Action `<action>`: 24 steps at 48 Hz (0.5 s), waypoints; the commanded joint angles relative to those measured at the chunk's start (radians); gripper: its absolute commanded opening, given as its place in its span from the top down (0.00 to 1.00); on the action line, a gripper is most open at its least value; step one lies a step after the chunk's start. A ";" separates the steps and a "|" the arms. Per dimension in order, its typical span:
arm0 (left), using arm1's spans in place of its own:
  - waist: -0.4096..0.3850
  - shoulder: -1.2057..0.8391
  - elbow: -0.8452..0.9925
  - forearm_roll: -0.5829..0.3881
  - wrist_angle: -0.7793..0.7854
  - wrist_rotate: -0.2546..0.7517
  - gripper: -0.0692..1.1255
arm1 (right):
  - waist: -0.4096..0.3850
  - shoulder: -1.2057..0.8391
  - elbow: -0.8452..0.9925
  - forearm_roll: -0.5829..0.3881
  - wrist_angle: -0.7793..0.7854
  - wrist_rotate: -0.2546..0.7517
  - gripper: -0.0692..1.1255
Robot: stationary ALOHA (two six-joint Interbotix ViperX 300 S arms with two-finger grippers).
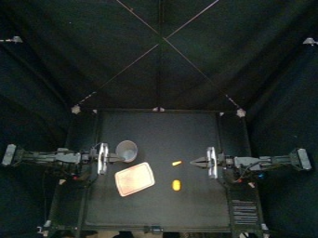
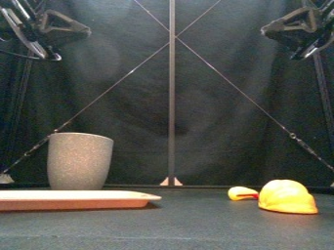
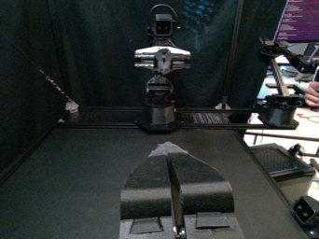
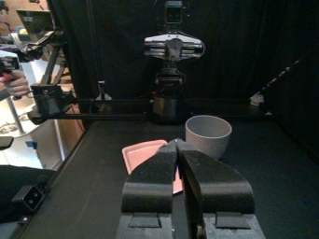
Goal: Pick the shrimp then place it in the grey bowl
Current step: Pick the shrimp
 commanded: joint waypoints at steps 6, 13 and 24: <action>0.002 0.080 -0.052 0.000 0.052 0.002 0.90 | -0.026 0.081 -0.015 0.005 0.026 0.015 0.89; 0.005 0.123 -0.084 0.002 0.110 0.003 0.90 | -0.046 0.179 -0.057 0.000 0.097 0.015 0.89; 0.008 0.138 -0.095 0.002 0.127 0.005 0.90 | -0.074 0.324 -0.126 0.000 0.204 0.015 0.72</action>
